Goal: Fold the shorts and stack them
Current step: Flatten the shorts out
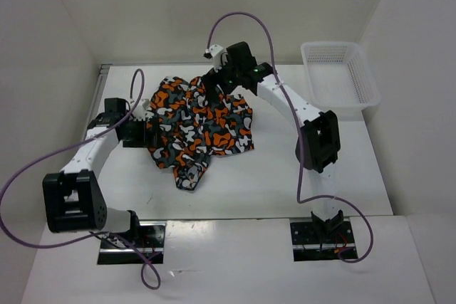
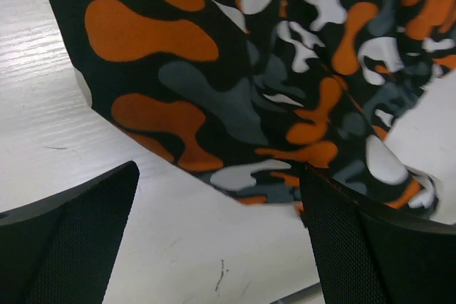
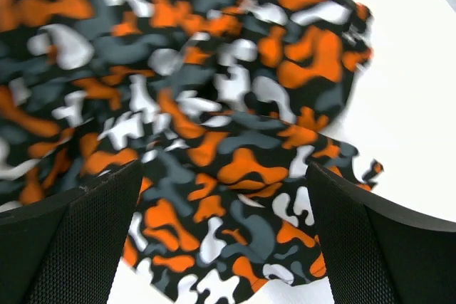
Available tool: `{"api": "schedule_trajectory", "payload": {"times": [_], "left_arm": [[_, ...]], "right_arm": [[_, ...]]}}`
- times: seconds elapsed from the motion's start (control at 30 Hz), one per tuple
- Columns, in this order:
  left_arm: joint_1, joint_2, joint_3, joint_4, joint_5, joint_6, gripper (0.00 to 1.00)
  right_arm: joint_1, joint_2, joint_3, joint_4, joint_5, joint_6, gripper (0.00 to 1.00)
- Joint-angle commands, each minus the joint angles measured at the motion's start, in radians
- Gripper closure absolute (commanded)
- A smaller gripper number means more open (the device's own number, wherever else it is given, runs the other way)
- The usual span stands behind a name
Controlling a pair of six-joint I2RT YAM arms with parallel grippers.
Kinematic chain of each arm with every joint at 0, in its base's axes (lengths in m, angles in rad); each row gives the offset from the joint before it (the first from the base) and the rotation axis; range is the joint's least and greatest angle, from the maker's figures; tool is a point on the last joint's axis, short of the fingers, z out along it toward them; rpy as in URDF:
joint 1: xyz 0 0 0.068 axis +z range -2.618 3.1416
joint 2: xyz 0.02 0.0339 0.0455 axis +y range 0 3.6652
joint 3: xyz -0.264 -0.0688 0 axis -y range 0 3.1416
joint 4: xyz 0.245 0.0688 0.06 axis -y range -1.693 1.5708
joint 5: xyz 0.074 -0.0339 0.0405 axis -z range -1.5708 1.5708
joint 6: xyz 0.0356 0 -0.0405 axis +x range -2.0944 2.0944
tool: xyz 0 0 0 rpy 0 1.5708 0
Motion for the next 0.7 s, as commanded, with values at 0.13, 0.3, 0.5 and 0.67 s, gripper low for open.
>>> {"api": "schedule_trajectory", "payload": {"times": [0.13,0.3,0.5,0.67], "left_arm": [[-0.001,0.130,0.074,0.087,-0.142,0.004,0.00],[-0.092,0.159,0.027,0.052,-0.052,0.004,0.05],[-0.124,0.159,-0.031,0.052,-0.012,0.004,0.67],[-0.124,0.149,-0.042,0.089,-0.067,0.004,1.00]], "right_arm": [[0.009,0.136,-0.053,0.091,0.067,0.112,0.00],[0.009,0.157,-0.165,0.091,0.147,0.023,0.00],[0.047,0.075,-0.353,0.060,0.187,-0.135,0.22],[0.056,-0.098,-0.576,-0.017,0.198,-0.239,1.00]]}}
